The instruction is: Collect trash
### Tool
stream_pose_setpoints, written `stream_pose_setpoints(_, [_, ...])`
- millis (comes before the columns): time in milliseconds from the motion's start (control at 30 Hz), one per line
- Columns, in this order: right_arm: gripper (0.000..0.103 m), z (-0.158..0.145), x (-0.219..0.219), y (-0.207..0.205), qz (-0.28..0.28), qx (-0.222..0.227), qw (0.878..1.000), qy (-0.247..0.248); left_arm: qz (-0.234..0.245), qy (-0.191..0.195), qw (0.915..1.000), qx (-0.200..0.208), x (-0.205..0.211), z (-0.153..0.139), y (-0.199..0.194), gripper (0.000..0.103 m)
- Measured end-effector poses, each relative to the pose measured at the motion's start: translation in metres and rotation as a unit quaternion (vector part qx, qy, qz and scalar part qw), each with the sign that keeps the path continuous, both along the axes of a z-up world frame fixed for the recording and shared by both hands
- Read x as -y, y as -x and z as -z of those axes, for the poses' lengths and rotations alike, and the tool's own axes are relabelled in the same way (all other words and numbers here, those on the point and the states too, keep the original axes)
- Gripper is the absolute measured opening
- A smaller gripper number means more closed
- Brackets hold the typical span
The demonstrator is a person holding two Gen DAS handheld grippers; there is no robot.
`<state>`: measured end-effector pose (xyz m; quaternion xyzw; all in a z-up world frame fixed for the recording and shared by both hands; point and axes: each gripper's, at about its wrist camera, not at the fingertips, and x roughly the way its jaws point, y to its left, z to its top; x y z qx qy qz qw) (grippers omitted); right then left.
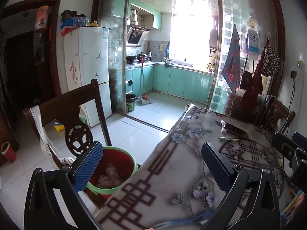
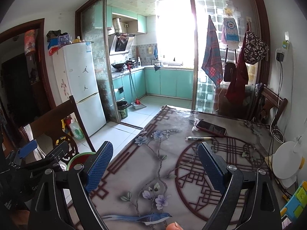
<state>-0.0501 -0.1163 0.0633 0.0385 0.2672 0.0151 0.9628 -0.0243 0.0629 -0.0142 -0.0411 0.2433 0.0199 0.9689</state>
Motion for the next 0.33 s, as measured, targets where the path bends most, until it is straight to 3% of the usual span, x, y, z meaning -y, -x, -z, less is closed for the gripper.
stream_pose_setpoints(233, [0.09, 0.007, 0.006, -0.007, 0.008, -0.012, 1.0, -0.003, 0.029, 0.014, 0.9994, -0.015, 0.011, 0.008, -0.01, 0.103])
stream_pose_setpoints(333, [0.09, 0.017, 0.013, -0.012, 0.018, -0.026, 0.999, -0.003, 0.043, -0.003, 0.9989, -0.021, 0.022, 0.017, -0.016, 0.103])
